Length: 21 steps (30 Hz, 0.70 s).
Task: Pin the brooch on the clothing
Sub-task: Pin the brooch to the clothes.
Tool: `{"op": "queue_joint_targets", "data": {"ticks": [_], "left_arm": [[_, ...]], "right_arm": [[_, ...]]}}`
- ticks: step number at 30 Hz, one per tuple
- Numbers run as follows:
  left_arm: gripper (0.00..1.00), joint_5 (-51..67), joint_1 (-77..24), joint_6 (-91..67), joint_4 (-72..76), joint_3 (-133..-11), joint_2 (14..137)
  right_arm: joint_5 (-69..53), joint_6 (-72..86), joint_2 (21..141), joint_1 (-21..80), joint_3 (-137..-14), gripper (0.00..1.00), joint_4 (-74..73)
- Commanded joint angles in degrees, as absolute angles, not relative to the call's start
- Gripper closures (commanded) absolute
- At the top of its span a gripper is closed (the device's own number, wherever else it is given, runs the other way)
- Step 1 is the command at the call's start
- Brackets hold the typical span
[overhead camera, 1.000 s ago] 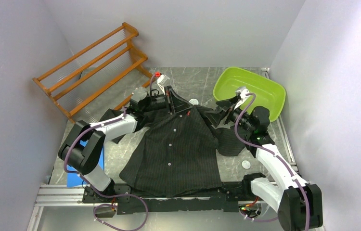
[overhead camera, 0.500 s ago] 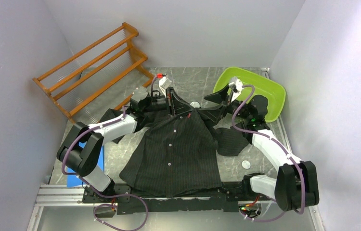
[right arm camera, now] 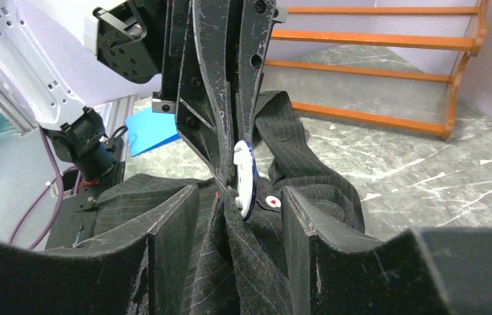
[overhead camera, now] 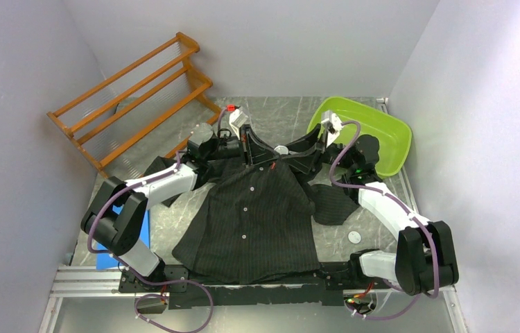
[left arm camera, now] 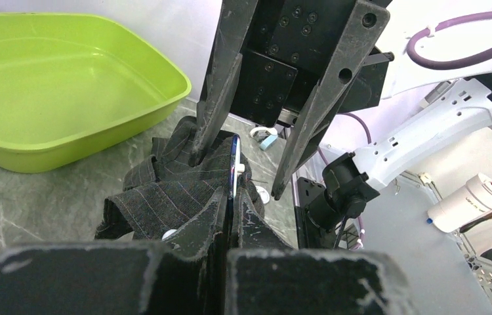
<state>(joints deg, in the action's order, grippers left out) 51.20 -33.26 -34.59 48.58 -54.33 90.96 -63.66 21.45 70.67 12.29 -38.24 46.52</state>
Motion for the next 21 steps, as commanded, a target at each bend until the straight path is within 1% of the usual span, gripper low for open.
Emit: {"op": "queue_joint_targets", "data": {"ticks": [1, 3, 6, 12, 16, 21], "left_arm": [[0.97, 52.3, -33.7, -34.8, 51.6, -56.7, 89.6], [0.97, 52.2, -33.7, -35.0, 51.3, -56.9, 89.7], [0.97, 52.1, -33.7, -35.2, 51.2, -56.9, 89.7], [0.97, 51.9, -33.8, -35.4, 50.8, -57.0, 89.6], [0.97, 51.7, -34.0, -35.7, 50.5, -56.9, 89.6], [0.97, 51.5, -34.3, -34.7, 49.3, -56.9, 89.2]], "right_arm": [[-64.7, 17.8, 71.2, 13.0, -41.2, 0.49, 45.7], [-64.3, 18.0, 71.4, 13.2, -41.2, 0.54, 46.0], [-63.8, 17.8, 71.6, 13.3, -41.3, 0.66, 46.0], [-62.7, 17.6, 71.8, 13.5, -41.5, 0.70, 45.4], [-61.7, 17.8, 71.9, 13.7, -42.0, 0.80, 44.1], [-60.5, 15.4, 71.7, 14.3, -43.2, 0.83, 39.8]]}}
